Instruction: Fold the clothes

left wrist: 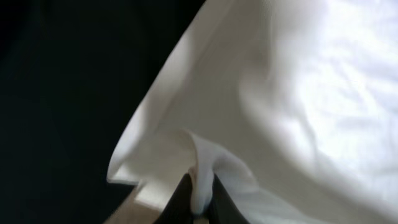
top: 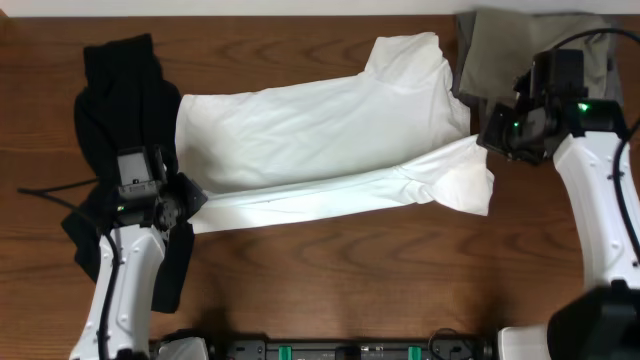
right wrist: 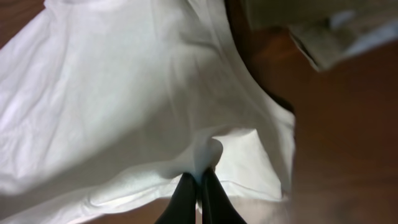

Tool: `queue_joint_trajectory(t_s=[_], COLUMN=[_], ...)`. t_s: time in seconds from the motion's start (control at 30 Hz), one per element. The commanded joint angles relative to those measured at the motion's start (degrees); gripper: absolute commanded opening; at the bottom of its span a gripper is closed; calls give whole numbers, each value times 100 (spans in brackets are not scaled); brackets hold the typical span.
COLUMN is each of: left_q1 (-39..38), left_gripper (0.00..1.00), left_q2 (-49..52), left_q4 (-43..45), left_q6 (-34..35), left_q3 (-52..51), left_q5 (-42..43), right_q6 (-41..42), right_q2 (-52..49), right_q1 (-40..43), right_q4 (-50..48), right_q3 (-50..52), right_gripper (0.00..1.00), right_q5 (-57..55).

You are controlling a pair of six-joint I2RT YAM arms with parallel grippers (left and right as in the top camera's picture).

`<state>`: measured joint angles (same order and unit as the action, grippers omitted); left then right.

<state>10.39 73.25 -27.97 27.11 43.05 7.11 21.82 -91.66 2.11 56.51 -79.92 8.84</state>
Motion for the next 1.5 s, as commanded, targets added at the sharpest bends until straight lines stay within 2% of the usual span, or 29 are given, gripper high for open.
queue_joint_trajectory(t_s=[0.0,0.27,0.53,1.2,1.27,1.3,1.37,1.4,1.47], left_q1=[15,13,13,15,15,15,15,15,15], left_gripper=[6,6,6,7,16,29,61,71,82], left_q2=[297,817,1187,1366,1366,1366,1366,1366,1366], left_q4=[332,1165,1641,2079,2079,2079,2079,2079,2074], left_q6=[-33,-33,-35,-52,-52,-55,-55,-55,-85], left_q3=[125,122,125,122,122,122,122,122,122], left_q5=[-114,-114,-114,-352,-352,-352,-352,-352,-350], right_q6=[-133,-109,-105,-68,-68,-68,-68,-68,-68], right_q2=[-302,-883,-1263,-1307,-1307,-1307,-1307,-1307,-1303], right_q1=[-160,-404,-417,-352,-352,-352,-352,-352,-352], right_q4=[-289,-883,-1156,-1408,-1405,-1405,-1405,-1403,-1377], right_q3=[-66,-66,-66,-66,-63,-66,-63,-66,-66], right_gripper=[1,1,1,2,13,22,36,40,41], right_q5=[83,81,79,-7,-4,-4,-4,-2,-2])
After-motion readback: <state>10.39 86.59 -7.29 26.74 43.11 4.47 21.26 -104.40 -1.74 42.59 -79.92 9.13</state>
